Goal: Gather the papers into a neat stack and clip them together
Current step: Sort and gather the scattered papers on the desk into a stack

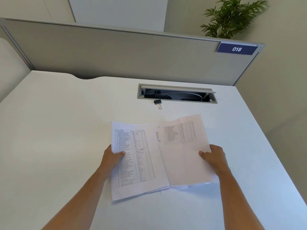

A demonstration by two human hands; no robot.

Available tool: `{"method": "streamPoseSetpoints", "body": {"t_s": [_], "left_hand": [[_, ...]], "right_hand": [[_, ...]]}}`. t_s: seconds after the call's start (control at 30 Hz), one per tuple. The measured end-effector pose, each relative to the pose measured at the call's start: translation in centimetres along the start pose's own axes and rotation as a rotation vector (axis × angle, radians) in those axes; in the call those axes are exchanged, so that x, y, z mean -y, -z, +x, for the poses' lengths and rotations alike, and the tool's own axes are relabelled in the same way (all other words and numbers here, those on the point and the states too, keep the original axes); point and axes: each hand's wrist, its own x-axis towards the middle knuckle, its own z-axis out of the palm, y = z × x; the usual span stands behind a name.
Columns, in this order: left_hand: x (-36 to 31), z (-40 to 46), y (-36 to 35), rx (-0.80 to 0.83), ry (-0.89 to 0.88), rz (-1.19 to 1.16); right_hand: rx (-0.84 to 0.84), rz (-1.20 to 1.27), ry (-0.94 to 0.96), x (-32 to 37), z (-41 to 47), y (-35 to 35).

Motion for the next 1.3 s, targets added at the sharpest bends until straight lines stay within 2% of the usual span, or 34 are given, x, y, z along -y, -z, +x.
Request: {"method": "streamPoseSetpoints", "body": {"t_s": [0.13,0.27,0.4,0.57,0.7,0.8,0.93,1.0,1.1,1.17,1.3], "left_hand": [[0.1,0.1,0.1,0.001,0.022,-0.003],[0.1,0.0,0.3,0.024,0.015,-0.014],[0.0,-0.3,0.4,0.052,0.008,-0.047],[-0.1,-0.5,0.6,0.075,0.015,-0.054],[-0.4,-0.7,0.7,0.081,0.051,-0.113],[-0.4,-0.5,1.0,0.075,0.123,-0.202],[-0.4,-0.7,0.8,0.107,0.031,-0.14],[-0.1,-0.7,0.7,0.071,-0.015,-0.084],[0.2,-0.6,0.7,0.044,-0.019,-0.033],[0.2,-0.5,0.7,0.044,-0.023,-0.03],[0.2,-0.2,0.7,0.047,-0.026,-0.047]], "right_hand": [[-0.1,-0.083,0.18,3.1,-0.3,2.2],[-0.132,0.093,0.295,5.9,-1.1,4.1],[-0.02,0.445,0.291,7.4,-1.7,2.9],[0.209,0.462,0.209,6.3,-2.5,-3.8],[0.313,0.374,0.122,4.5,-3.6,-8.7],[0.328,0.248,0.129,3.7,-4.6,-11.1],[0.334,-0.037,0.208,3.4,-5.1,-12.8],[0.268,-0.131,0.245,3.2,-5.0,-12.8],[0.023,-0.3,0.245,2.4,-4.1,-11.7],[-0.112,-0.415,0.17,1.6,-3.3,-10.4],[-0.161,-0.506,-0.047,0.4,-2.4,-8.2]]}}
